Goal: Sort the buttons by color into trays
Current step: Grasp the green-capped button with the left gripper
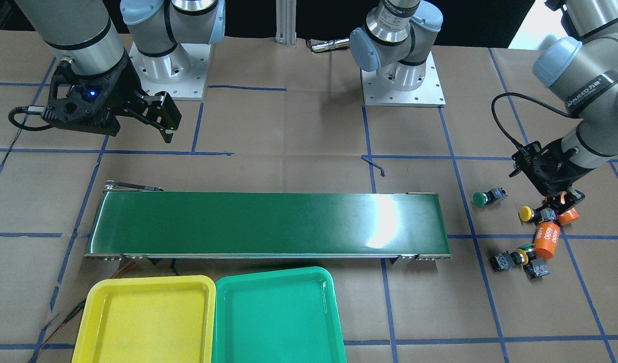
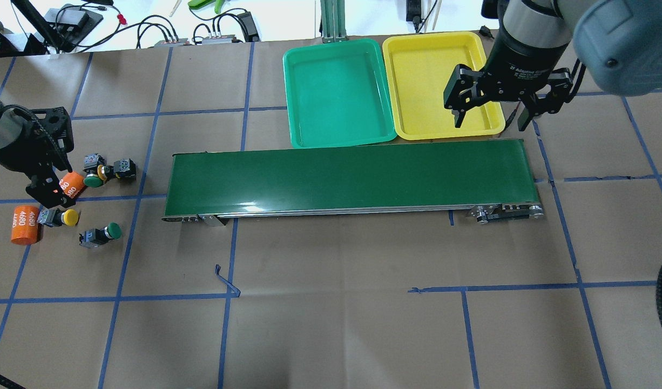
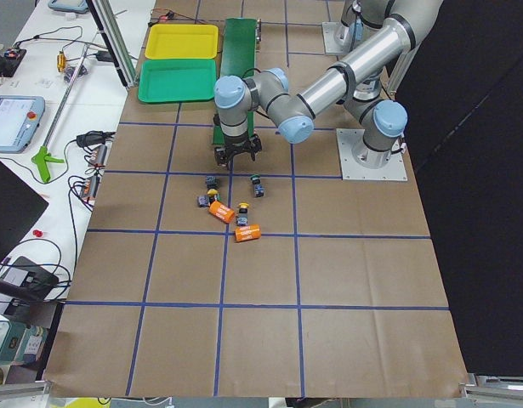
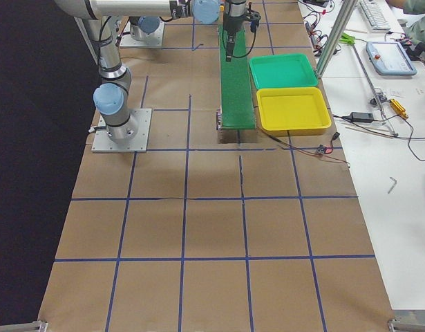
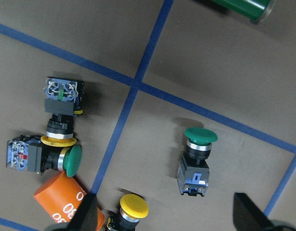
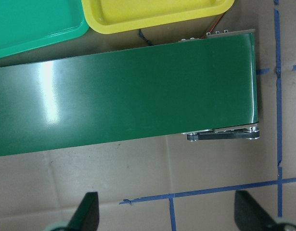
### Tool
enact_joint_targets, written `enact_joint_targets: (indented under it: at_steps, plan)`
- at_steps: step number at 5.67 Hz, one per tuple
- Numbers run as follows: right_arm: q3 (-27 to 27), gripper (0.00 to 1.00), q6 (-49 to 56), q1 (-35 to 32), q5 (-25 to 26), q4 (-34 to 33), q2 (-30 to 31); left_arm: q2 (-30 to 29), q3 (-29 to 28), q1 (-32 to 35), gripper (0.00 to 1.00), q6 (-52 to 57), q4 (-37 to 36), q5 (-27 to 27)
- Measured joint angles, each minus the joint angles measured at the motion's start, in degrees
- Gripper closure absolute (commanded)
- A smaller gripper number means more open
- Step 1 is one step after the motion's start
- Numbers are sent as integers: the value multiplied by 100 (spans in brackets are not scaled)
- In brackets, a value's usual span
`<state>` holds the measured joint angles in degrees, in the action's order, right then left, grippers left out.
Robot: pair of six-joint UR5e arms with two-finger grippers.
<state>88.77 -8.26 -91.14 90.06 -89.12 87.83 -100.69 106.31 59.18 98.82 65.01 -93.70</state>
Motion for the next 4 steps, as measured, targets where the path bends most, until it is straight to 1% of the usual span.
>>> enact_joint_targets:
  at_steps: [2, 4]
  plan:
    - [0, 0, 0, 0, 1, 0, 5, -258, 324, -151, 2, 484, -350, -20]
    - [0, 0, 0, 0, 0, 0, 2, -593, 468, -193, 2, 803, -503, -25]
